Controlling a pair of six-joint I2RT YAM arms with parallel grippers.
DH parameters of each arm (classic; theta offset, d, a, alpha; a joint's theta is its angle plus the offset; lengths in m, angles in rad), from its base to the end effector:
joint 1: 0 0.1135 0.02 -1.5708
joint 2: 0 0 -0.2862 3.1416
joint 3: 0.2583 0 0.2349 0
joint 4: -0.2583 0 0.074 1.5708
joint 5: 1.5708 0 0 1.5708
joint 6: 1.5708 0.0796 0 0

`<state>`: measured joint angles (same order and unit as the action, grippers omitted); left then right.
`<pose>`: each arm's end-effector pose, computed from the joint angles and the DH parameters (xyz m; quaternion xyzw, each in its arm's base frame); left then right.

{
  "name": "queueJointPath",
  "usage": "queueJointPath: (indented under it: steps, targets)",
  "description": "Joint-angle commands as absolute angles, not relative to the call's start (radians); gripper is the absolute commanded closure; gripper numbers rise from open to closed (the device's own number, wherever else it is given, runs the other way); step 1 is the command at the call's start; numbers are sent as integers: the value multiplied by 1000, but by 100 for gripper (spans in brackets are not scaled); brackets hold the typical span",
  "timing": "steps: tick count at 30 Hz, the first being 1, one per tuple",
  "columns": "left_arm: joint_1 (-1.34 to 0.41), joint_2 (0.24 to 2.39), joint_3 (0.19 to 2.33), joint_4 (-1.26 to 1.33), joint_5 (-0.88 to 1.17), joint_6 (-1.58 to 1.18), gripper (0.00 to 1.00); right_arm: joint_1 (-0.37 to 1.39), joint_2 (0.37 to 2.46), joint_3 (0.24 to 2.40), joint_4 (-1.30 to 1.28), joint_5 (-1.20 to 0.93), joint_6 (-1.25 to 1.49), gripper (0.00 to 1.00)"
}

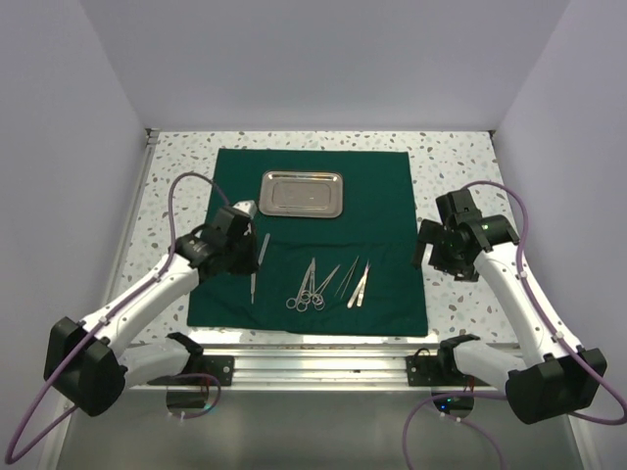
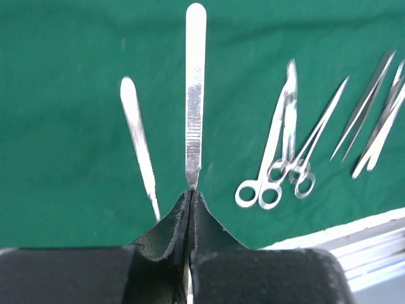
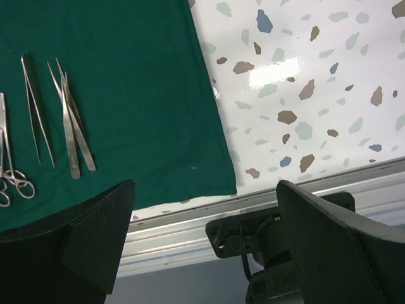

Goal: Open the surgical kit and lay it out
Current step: Place the medical item in the surgical kit, then pick up the medical item from the container.

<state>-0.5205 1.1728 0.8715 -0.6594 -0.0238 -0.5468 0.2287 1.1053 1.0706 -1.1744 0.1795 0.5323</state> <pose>0.2020 -0.1136 0.2414 -0.0161 0.9536 -0.1430 0.2643 0.1732 0.0257 0.2789 0.1641 0.9660 -0.0153 0.1991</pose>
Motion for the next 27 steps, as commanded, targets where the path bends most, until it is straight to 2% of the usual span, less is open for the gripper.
queueJointPath:
  steps: [1,2,4,5,9,17,23,27]
  targets:
    - [-532,1120,789,-689,-17,-667,100,230,1091,1062,-1152,156,515,2]
    - [-537,1115,764,-696,-12,-673,100,230,1094,1060,-1151,155,515,2]
    - [-543,1111,752,-733,-17,-687,83,232,1091,1063,-1150,156,514,2]
    - [-543,1111,756,-748,-24,-689,63,232,1091,1065,-1150,160,514,2]
    - [-543,1138,828,-792,-87,-664,39,230,1085,1066,-1152,176,512,2]
    - [-541,1477,1155,-712,-189,-545,45,229,1104,1069,-1150,192,518,2]
    - [-535,1809,1409,-647,-206,-483,41,229,1131,1094,-1164,207,532,2]
    - [-531,1939,1546,-617,-196,-454,41,230,1140,1094,-1173,207,546,2]
